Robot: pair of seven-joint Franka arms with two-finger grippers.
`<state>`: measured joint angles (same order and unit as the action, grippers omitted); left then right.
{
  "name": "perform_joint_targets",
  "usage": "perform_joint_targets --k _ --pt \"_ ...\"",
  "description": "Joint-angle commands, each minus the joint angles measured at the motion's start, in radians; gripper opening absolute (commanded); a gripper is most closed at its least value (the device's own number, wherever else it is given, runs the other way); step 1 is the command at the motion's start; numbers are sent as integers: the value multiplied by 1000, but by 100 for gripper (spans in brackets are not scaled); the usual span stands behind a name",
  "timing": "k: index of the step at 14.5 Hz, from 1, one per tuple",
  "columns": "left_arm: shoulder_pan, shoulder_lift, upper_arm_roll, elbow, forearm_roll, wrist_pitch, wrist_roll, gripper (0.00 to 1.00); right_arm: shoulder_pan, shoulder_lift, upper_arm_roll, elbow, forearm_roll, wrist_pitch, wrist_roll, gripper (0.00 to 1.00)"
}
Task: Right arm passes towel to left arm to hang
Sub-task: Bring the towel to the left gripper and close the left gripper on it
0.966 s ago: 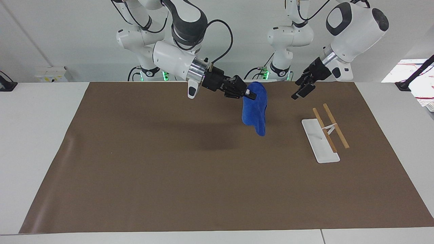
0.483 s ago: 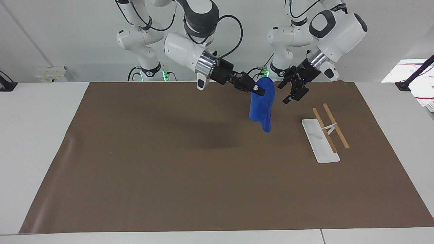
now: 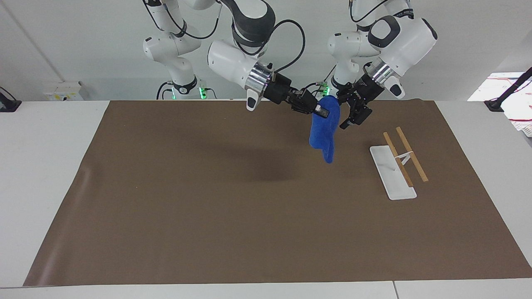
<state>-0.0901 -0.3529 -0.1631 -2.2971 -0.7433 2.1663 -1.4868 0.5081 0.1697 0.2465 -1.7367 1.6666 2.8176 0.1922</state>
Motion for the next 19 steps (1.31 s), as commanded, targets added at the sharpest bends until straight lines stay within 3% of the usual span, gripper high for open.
perform_joint_targets --k 1,15,16,17,19 --pt "-10 -21 -21 -35 -28 41 -41 100 12 14 7 19 -16 33 -16 0" --pt "-8 83 -47 2 -53 162 -64 100 12 14 7 20 -16 39 -14 0" --pt "-10 83 -47 4 -53 164 -64 96 13 14 7 20 -16 45 -14 0" --pt "-8 89 -47 11 -53 164 -63 84 15 14 7 20 -16 46 -14 0" --pt "-8 101 -47 28 -53 167 -63 34 15 14 7 20 -16 46 -14 0"
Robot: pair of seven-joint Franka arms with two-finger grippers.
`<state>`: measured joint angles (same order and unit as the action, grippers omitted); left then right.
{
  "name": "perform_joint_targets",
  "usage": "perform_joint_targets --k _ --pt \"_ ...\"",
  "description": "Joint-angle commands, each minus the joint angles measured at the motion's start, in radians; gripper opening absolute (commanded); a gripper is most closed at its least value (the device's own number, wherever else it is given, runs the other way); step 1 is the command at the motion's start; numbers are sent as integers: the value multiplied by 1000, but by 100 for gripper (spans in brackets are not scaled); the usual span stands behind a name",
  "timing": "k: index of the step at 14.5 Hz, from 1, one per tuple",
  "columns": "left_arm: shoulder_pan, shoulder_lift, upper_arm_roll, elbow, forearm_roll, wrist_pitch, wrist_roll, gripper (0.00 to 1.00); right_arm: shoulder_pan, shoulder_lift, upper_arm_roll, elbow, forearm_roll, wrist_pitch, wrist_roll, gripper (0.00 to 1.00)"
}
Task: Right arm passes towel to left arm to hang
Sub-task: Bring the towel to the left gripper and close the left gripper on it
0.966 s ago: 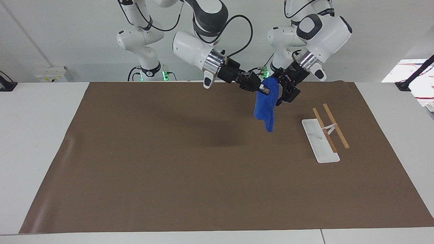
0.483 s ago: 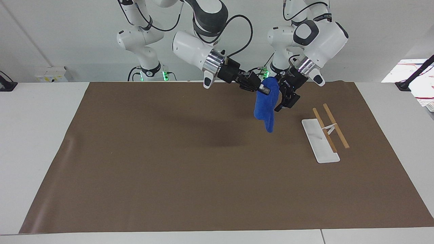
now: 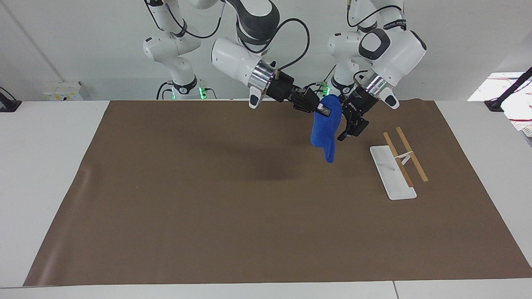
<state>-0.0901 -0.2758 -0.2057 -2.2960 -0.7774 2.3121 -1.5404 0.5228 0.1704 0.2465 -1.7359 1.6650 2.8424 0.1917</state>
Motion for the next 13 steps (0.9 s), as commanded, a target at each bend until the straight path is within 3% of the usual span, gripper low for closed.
perform_joint_targets --k 1,2,13 --pt "-8 27 -4 32 -19 21 -9 4 0 14 7 19 -14 22 -14 0" --pt "-7 27 -4 33 -19 20 -6 0 0 14 7 19 -16 22 -14 0" --pt "26 27 -1 67 15 4 37 0 -1 14 7 18 -16 22 -12 0"
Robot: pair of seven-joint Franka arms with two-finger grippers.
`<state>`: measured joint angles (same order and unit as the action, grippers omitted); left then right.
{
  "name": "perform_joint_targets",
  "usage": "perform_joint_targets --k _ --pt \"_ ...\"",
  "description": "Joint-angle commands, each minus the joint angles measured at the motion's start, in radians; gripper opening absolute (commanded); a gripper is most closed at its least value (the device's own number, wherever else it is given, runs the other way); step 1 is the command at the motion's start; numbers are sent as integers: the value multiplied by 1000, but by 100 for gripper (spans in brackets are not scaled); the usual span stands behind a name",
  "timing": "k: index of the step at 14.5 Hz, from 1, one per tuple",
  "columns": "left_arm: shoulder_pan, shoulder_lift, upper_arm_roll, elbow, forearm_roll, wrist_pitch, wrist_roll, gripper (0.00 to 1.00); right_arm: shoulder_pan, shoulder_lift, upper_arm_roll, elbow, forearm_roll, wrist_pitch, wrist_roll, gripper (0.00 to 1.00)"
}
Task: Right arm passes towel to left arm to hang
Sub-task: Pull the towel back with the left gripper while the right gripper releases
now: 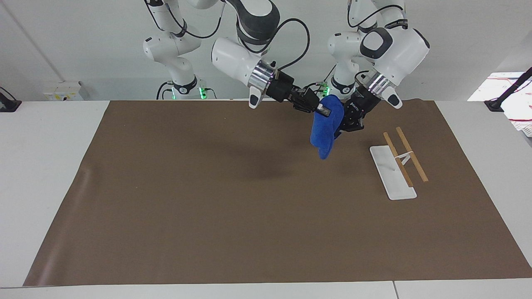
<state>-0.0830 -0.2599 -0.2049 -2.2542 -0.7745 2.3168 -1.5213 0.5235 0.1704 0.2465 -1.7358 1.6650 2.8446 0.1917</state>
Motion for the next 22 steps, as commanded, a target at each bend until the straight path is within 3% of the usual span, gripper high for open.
perform_joint_targets --k 1,2,3,7,13,16,18,22 --pt "22 11 -1 33 30 0 17 0 -2 14 7 19 -16 19 -14 0" --pt "28 10 -1 35 44 0 16 0 -2 14 7 18 -20 21 -15 69" --pt "34 7 -1 38 56 0 16 0 0 12 5 10 -34 42 -17 100" --pt "34 8 -1 76 174 0 18 0 -22 8 2 -39 -207 82 -107 100" --pt "37 1 4 130 570 -2 16 0 -170 -6 -3 -134 -546 53 -257 100" --pt "48 -7 2 133 702 -51 125 0 -308 -25 -4 -154 -878 -136 -302 100" --pt "54 -13 9 133 702 -80 284 0 -410 -31 -4 -142 -1095 -326 -302 100" --pt "169 -22 9 122 707 -102 464 0 -516 -75 -6 -140 -1403 -585 -295 100"
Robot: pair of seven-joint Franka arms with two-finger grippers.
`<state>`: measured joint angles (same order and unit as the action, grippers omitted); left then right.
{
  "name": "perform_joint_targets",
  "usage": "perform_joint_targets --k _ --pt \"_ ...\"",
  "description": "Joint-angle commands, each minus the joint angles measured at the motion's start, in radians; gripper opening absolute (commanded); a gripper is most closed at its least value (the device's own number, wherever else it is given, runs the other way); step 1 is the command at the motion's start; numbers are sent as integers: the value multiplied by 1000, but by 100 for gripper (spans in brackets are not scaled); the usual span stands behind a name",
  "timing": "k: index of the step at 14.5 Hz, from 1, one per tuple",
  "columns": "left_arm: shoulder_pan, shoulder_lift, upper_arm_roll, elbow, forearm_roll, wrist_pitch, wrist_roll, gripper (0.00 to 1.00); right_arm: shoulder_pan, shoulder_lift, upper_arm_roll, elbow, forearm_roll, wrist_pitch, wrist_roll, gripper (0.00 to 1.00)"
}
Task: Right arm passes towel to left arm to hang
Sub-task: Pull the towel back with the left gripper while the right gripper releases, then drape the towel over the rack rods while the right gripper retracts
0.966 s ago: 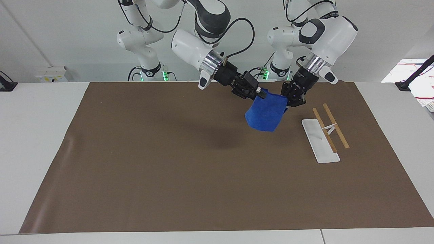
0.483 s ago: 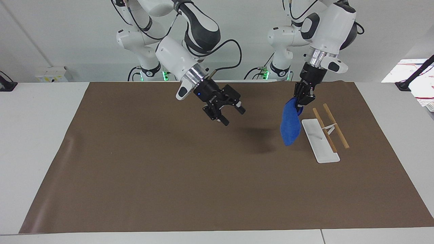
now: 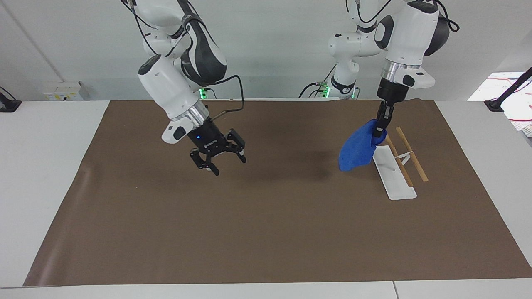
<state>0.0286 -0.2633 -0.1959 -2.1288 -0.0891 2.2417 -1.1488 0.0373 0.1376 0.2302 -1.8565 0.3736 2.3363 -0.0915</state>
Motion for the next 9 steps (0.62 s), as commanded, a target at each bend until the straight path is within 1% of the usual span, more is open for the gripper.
perform_joint_targets --k 1,2,3,5,7,8,9 --pt "80 -24 0 -6 22 -33 125 0 -51 -61 12 -18 -190 -130 -10 100" --pt "99 -25 0 -16 22 -31 151 0 -72 -73 11 -10 -228 -184 -5 100" --pt "125 -24 0 -16 22 -30 173 0 -89 -96 12 -10 -228 -228 40 100" --pt "178 -22 -2 -22 22 -19 179 0 -115 -147 11 -10 -268 -322 210 100" --pt "215 -16 -2 -29 22 -5 173 0 -158 -209 11 -10 -327 -431 234 100" --pt "241 -14 -2 -32 22 1 166 0 -192 -243 8 6 -331 -477 233 100" --pt "272 -14 -2 -39 22 4 162 0 -204 -248 3 55 -332 -567 234 100"
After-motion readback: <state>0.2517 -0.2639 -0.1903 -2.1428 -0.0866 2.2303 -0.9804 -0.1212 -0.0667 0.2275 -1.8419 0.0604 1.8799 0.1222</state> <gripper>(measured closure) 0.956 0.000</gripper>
